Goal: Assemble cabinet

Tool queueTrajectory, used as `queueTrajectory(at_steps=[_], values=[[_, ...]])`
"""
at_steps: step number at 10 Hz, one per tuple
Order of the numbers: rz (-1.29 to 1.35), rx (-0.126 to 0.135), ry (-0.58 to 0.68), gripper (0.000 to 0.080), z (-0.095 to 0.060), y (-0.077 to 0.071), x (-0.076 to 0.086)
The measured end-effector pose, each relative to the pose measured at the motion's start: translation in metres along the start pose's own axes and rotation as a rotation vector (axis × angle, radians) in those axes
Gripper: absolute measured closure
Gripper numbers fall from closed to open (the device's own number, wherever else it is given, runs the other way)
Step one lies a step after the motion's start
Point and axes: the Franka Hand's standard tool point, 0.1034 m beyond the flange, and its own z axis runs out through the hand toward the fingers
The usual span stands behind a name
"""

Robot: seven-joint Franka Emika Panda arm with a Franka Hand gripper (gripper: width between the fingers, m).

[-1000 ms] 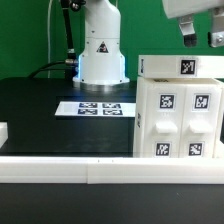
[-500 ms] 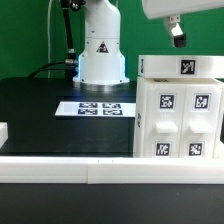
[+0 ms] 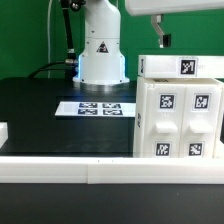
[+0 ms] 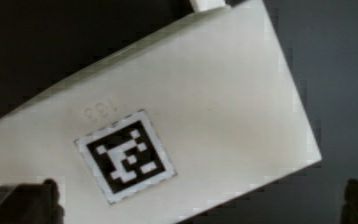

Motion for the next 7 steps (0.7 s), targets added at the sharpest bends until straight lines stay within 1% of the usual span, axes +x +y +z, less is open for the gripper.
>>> queueTrajectory(at_steps=[2,4,5,6,7], values=[[-0.091,-0.001,0.005,0.0002,0.0001,0.001,0.0011],[-0.259,-0.007,0.006,0.0002,0.0,0.0022,0.0017],[-0.388,-0.032,0.016,0.0002,0.0002,0.0005,0.0016],[-0.55,-0.046,0.034,0.0002,0.0002,-0.0021,0.0028],[-0.685,-0.053,0.047,0.0002,0.0013,-0.0005,0.0051]])
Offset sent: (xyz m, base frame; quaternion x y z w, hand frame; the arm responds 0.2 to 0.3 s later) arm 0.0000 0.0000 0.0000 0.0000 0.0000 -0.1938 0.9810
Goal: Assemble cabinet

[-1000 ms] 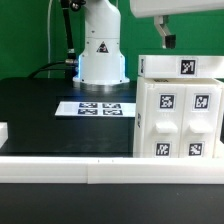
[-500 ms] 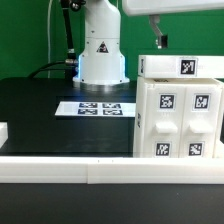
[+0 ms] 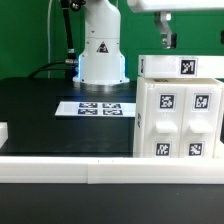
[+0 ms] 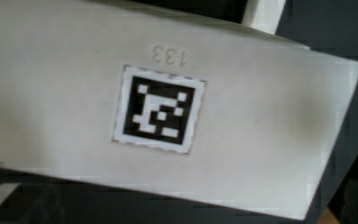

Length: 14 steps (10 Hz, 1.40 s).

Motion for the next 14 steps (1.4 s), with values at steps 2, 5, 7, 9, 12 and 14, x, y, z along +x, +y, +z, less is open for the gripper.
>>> queueTrajectory(at_steps=[2,5,7,9,12,14], values=[[-0.194,-0.024,0.001,0.0002,-0.0002,-0.0006,0.0013],[-0.34,-0.035,-0.008,0.0002,-0.0001,0.0038,0.0],[-0.522,-0.049,-0.02,0.0002,0.0016,0.0045,-0.0015],[-0.707,-0.078,-0.052,0.0002,0.0041,0.0017,-0.0032],[-0.928,-0.096,-0.1,0.0002,0.0049,0.0048,-0.0069],[-1.023,-0.105,-0.116,0.0002,0.0044,0.0067,-0.0073]])
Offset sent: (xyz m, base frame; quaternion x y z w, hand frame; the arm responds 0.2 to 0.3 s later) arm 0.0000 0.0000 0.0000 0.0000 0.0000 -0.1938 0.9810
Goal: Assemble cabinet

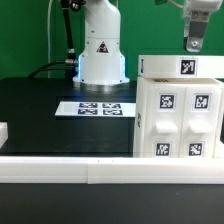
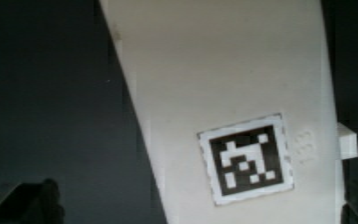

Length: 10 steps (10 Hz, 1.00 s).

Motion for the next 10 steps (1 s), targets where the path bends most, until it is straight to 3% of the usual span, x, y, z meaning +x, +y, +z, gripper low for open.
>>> queueTrajectory(at_steps=[5,10], values=[[-0.032,0.003,-0.008,0.0002,0.015,-0.007,-0.006],[-0.013,0.009,-0.012,0.0029,0.02,-0.009,-0.01]])
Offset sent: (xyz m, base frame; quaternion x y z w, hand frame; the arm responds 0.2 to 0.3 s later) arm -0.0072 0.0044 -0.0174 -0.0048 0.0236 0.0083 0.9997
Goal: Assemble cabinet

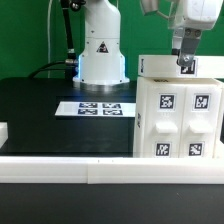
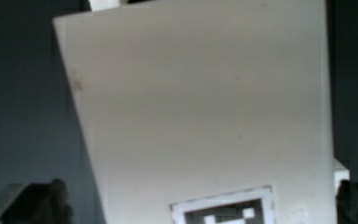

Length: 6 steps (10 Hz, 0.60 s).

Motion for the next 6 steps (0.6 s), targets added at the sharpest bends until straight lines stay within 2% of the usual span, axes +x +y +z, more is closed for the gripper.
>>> queueTrajectory(at_steps=[1,2,6], values=[[0.011,0.0,0.0,0.0209,0.0001,0.0002,-0.0009],[0.014,0.0,-0.001,0.0246,0.0003,0.0009,-0.003],[0.047,0.0,-0.001,0.0246,0.0005,0.0012,-0.0043]])
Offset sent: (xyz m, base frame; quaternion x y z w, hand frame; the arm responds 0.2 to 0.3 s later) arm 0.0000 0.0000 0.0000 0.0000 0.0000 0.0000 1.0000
